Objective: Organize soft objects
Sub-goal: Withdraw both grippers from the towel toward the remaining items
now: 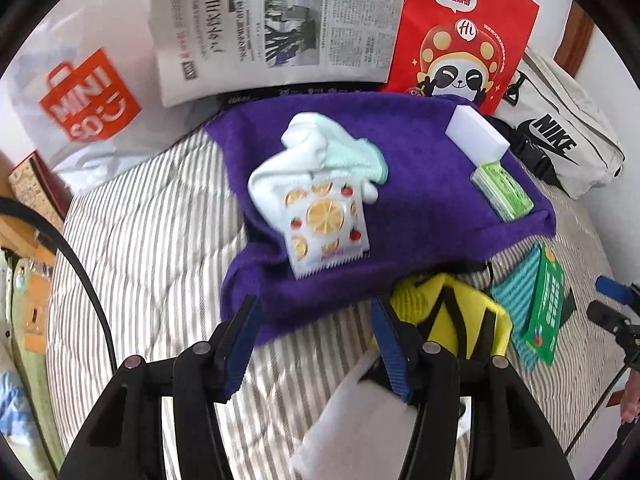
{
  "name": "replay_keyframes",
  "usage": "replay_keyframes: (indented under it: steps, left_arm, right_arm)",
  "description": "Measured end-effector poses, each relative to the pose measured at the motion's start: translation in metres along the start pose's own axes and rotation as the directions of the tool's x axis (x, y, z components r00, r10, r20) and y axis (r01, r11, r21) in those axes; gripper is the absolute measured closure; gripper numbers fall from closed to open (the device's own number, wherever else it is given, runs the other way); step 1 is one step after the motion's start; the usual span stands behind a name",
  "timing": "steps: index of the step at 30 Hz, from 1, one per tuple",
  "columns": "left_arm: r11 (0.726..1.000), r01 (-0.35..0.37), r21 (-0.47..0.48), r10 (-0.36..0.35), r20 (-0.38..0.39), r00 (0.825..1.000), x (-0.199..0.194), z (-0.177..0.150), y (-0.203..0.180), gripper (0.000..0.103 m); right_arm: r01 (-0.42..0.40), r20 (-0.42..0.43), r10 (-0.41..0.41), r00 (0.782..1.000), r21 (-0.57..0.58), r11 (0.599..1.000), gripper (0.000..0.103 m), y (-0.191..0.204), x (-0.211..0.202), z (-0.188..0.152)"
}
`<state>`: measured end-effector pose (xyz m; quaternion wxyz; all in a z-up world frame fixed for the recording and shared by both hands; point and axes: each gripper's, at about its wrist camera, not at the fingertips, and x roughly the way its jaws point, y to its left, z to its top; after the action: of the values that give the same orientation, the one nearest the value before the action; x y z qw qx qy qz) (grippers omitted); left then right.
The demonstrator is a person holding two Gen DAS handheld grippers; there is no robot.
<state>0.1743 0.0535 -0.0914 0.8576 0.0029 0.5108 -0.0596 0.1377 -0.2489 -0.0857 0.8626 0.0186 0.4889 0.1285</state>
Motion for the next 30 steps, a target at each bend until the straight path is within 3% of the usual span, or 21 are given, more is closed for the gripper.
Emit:
replay_keyframes:
  steps: [6,12,22,26,30]
  left_arm:
    - [0.999,0.03,-0.034,-0.03,-0.002,1.0,-0.01,-0.024,0.004,0.049]
    - [0.998,0.05,-0.039,-0.05,-0.003,0.999,-0.014,-0.04,0.006,0.049]
    - [0.995,0.092,-0.05,-0.092,0.004,0.996,-0.013,-0.042,0.011,0.049]
    - [0.992,0.116,-0.056,-0.116,0.007,0.993,-0.013,-0.042,0.013,0.048]
    - [0.991,0.123,-0.048,-0.123,0.006,0.992,-0.012,-0.043,0.012,0.048]
  right_arm:
    - [-0.003,-0.05,0.004,0.999,0.031,1.0,0.033,0.008,0.019,-0.015]
    - [-0.02,-0.097,0.03,0.995,0.103,0.994,0.033,0.01,0.035,-0.007]
    - [0.142,-0.139,-0.123,0.983,0.133,0.981,0.031,0.021,0.063,0.02]
    - [0.159,-0.114,-0.146,0.983,0.111,0.981,0.03,0.029,0.069,0.024]
    - [0.19,-0.057,-0.188,0.981,0.04,0.981,0.044,0.037,0.064,0.024]
